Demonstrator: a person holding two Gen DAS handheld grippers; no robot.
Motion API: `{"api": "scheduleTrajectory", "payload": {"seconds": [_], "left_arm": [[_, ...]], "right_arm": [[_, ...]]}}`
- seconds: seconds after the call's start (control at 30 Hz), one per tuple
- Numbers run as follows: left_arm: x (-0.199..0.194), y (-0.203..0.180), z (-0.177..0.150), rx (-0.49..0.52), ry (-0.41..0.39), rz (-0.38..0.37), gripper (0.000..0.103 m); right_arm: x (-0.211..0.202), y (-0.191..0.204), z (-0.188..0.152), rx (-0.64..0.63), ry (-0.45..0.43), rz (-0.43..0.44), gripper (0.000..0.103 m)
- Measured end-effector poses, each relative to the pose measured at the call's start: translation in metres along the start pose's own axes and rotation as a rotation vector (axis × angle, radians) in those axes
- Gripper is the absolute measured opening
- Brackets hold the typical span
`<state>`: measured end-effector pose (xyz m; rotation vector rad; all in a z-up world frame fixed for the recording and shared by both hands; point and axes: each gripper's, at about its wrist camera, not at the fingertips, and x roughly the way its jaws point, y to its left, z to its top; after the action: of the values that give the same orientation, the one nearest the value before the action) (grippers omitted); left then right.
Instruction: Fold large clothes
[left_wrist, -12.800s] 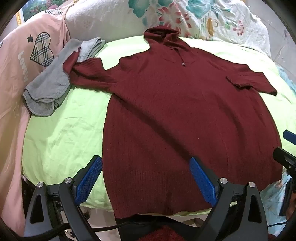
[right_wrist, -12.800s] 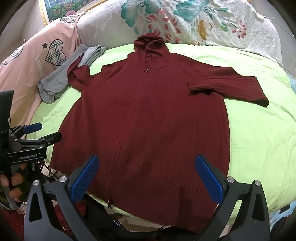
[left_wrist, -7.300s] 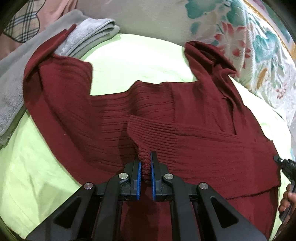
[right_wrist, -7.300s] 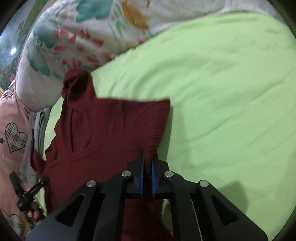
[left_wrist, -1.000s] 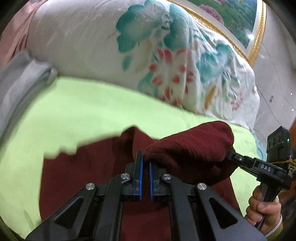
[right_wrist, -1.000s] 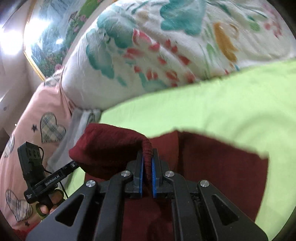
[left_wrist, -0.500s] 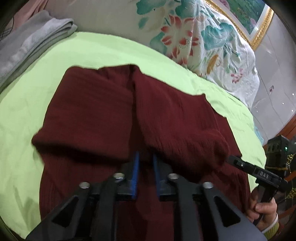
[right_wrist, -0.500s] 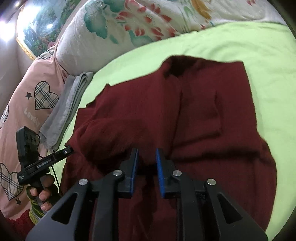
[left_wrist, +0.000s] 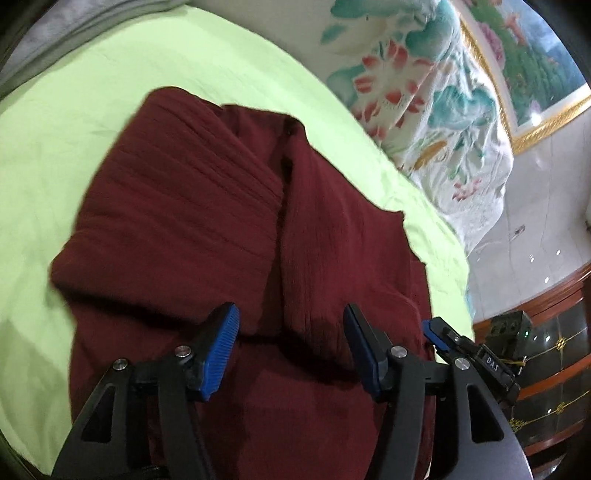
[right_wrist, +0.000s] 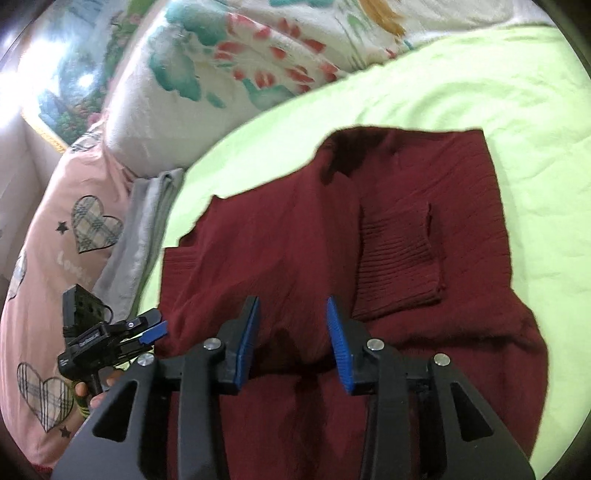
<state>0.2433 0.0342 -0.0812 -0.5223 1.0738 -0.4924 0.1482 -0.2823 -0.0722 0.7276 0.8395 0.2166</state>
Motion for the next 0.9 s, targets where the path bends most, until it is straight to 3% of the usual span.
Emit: {"api": "scheduleTrajectory", "payload": {"seconds": [0.23, 0.3, 0.33, 0.37, 0.4, 0.5, 0.63, 0.7, 0.9], "left_arm": [[0.026, -0.005, 0.027, 0.003, 0.003, 0.047, 0.059], [0.037, -0.006, 0.031, 0.009, 0.017, 0.051, 0.054], [0.042, -0.009, 0.031, 0.024, 0.019, 0.063, 0.046], [0.046, -0.014, 0.031, 0.048, 0.021, 0.075, 0.014], [0.051, -0.019, 0.03, 0.073, 0.041, 0.087, 0.004], [0.045, -0.04, 0.023, 0.156, 0.004, 0.119, 0.002], [0.019, -0.05, 0.019, 0.191, -0.096, 0.063, 0.002], [0.018, -0.044, 0.019, 0.184, -0.115, 0.054, 0.002], [0.046, -0.024, 0.008, 0.156, -0.049, 0.099, 0.002]], "right_arm": [[0.028, -0.012, 0.009, 0.05, 0.038, -0.007, 0.038], [0.034, -0.015, 0.014, 0.059, 0.039, -0.001, 0.038], [0.037, -0.017, 0.016, 0.068, 0.045, -0.003, 0.034], [0.04, -0.017, 0.017, 0.068, 0.055, -0.001, 0.012], [0.041, -0.017, 0.018, 0.063, 0.059, -0.003, 0.004], [0.023, -0.013, 0.024, 0.044, -0.004, 0.032, 0.004], [-0.022, -0.018, 0.031, 0.059, -0.154, 0.166, 0.003], [-0.02, -0.026, 0.03, 0.067, -0.147, 0.153, 0.003], [0.012, -0.056, 0.009, 0.149, -0.051, 0.084, 0.003]]}}
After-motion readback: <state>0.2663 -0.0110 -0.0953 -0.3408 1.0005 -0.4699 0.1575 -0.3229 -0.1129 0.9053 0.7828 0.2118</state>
